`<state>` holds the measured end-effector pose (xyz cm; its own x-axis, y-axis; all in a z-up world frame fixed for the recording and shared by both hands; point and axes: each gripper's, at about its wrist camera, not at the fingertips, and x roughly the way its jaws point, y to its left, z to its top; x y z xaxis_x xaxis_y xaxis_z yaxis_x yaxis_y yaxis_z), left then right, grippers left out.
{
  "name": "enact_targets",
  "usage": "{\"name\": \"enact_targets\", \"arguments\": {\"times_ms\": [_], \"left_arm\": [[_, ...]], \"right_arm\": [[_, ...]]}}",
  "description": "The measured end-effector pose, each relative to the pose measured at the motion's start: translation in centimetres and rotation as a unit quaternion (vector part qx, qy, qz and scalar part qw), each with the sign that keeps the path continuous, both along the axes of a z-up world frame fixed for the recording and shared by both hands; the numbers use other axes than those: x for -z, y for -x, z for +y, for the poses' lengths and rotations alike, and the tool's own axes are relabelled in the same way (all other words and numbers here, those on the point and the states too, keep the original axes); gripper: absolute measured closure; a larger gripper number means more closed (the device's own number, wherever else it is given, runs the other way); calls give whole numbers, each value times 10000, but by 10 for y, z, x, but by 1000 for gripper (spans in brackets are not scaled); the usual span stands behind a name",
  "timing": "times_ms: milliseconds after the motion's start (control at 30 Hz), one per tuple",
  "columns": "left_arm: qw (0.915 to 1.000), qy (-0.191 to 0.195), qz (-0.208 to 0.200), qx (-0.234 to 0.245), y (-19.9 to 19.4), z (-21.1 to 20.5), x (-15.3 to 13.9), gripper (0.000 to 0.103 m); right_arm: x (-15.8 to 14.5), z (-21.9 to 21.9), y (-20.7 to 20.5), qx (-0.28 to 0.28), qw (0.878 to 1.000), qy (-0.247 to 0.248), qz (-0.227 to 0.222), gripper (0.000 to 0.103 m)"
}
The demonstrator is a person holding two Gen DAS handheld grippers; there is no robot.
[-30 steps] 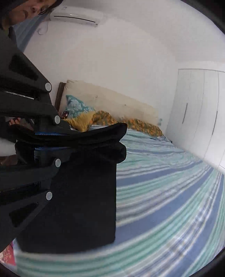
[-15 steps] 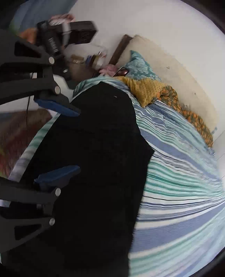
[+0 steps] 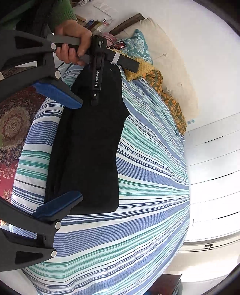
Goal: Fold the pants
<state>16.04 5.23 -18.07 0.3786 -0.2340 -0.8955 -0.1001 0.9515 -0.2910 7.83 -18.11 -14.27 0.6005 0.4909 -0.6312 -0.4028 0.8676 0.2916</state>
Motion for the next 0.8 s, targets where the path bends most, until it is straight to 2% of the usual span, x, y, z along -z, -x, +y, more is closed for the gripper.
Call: {"name": "enact_targets", "arguments": {"times_ms": [67, 133, 233, 367, 433, 500, 600, 633, 733, 800], "left_arm": [[9999, 69, -37, -104, 1, 4, -1, 96], [9997, -119, -183, -120, 8, 5, -13, 97], [9987, -165, -409, -273, 19, 20, -30, 99], [9991, -316, -162, -237, 19, 24, -14, 99], [9989, -415, -124, -194, 20, 19, -7, 99], [9985, -481, -143, -213, 23, 17, -3, 99], [9987, -401, -164, -261, 24, 13, -2, 98], [9986, -426, -168, -250, 24, 13, -2, 98], [9984, -494, -186, -206, 29, 14, 0, 98], [9983, -507, -182, -208, 26, 14, 2, 98]], "right_arm": [[5, 2, -4, -86, 9999, -9, 83, 12], [7, 5, -6, -152, 9998, 10, 113, 12], [3, 3, -5, -129, 9999, -56, 90, 12], [4, -13, -19, 126, 9986, -462, 225, 12], [7, -12, -37, 12, 9976, -577, 376, 12], [22, -8, -58, -290, 9930, -772, 841, 12], [79, -7, -81, -317, 9744, -761, 2093, 13], [83, -10, -81, -287, 9739, -847, 2087, 14], [56, -11, -92, -371, 9771, -869, 1908, 15], [35, -16, -107, -321, 9812, -1018, 1606, 14]]}}
